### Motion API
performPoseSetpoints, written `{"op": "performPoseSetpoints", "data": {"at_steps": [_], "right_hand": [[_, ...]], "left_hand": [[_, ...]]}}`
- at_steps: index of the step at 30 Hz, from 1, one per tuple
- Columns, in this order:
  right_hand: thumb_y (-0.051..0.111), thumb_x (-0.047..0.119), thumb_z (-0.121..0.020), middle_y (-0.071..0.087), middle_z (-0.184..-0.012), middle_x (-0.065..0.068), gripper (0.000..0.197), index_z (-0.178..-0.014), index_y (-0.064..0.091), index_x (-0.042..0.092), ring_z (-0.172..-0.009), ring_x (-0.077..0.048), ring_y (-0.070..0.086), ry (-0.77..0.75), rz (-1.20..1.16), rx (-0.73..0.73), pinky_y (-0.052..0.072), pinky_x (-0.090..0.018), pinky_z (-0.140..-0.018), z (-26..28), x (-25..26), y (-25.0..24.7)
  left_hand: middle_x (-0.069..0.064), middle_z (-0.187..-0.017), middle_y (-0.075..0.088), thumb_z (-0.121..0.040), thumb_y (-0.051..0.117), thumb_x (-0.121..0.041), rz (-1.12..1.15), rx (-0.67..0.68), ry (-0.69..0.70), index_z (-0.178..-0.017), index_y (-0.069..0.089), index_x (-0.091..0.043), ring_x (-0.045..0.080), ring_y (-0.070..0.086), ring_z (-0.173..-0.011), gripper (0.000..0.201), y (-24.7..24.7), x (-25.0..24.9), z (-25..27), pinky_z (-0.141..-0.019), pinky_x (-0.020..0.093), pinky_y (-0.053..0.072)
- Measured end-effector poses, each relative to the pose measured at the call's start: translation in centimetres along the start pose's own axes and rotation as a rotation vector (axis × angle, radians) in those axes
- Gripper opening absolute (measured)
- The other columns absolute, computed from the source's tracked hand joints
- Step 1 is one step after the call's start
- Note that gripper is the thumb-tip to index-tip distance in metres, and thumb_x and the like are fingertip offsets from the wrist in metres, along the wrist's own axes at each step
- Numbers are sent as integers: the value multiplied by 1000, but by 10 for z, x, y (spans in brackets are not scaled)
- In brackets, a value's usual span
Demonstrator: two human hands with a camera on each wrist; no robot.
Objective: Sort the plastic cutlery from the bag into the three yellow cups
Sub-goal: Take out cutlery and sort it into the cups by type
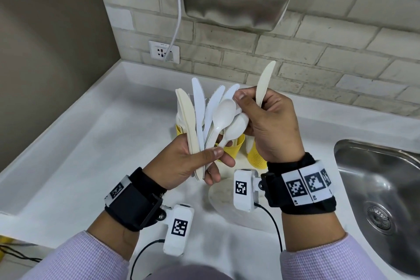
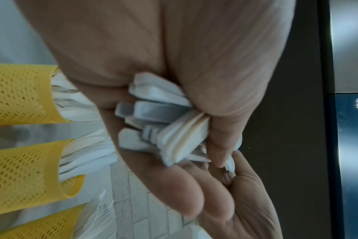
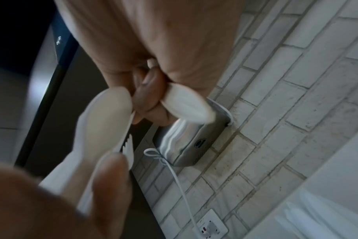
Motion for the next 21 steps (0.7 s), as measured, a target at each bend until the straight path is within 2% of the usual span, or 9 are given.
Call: {"op": "performPoseSetpoints", "data": {"at_steps": [3, 5, 7, 10, 13, 16, 17, 19, 21], "right_hand": [[60, 11, -101, 63, -64, -13, 15, -91, 69, 4, -49, -25, 58, 31, -61, 62, 49, -28, -46, 2, 0, 1], [57, 13, -103, 64, -61, -10, 19, -96, 67, -1, -47, -23, 59, 50, -44, 132, 48, -28, -47, 3, -2, 0], [57, 13, -103, 64, -61, -13, 21, -94, 67, -4, -48, -25, 59, 42, -14, 155, 48, -28, -48, 3, -3, -2], [59, 7, -101, 46, -58, -10, 20, -84, 68, 3, -43, -13, 39, -7, -33, 56, 34, -21, -45, 1, 1, -7], [59, 5, -101, 32, -63, -9, 25, -78, 66, 9, -47, -13, 26, -4, -99, -13, 27, -21, -44, -1, 4, -10], [58, 4, -100, 29, -67, -14, 24, -79, 65, 9, -46, -14, 25, 3, -79, -16, 28, -20, -43, 0, 6, -10], [57, 3, -100, 33, -68, -16, 23, -79, 64, 8, -46, -15, 26, 7, -57, -10, 28, -20, -43, 1, 7, -10], [57, 3, -99, 40, -71, -19, 20, -80, 63, 1, -45, -15, 28, 16, 0, 12, 27, -22, -47, 2, 7, -10], [57, 5, -100, 39, -67, -18, 21, -82, 62, -4, -46, -15, 29, 13, 28, 21, 26, -26, -49, 2, 8, -9]], "left_hand": [[13, -96, 76, -92, 61, -20, -5, -2, 8, -110, 71, -16, 23, 66, -59, 21, 1, -1, 0, -55, 30, 54], [14, -96, 76, -92, 62, -21, -7, -4, 13, -111, 70, -14, 24, 65, -58, 21, 1, -1, 0, -54, 31, 54], [14, -97, 76, -92, 61, -20, -19, -7, 7, -113, 67, -8, 25, 65, -58, 25, 0, 0, 0, -54, 31, 54], [13, -96, 76, -93, 61, -19, -32, -9, -2, -115, 65, -5, 24, 64, -57, 27, 1, 2, 0, -54, 31, 53], [13, -96, 76, -92, 61, -19, -37, -8, 3, -116, 64, -3, 22, 63, -55, 29, 4, 1, 0, -53, 31, 52], [10, -94, 76, -92, 60, -18, -39, 6, -4, -118, 64, -3, 21, 63, -55, 30, 7, 0, 0, -53, 31, 53], [10, -94, 76, -93, 60, -18, -41, 9, -5, -118, 63, -4, 21, 63, -55, 29, 7, 0, 0, -53, 31, 53], [11, -94, 76, -94, 59, -17, -50, 8, 1, -117, 64, -3, 21, 63, -55, 28, 7, -1, 0, -54, 31, 53], [12, -95, 76, -94, 60, -17, -56, 0, 2, -118, 62, 1, 22, 63, -54, 31, 7, -1, 1, -54, 31, 52]]}}
Point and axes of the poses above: each hand's wrist, its own z-axis away from the middle knuckle, its own y-axis out of the palm, x = y × z, the point moved 4 cm from there along -z, towards the middle knuckle
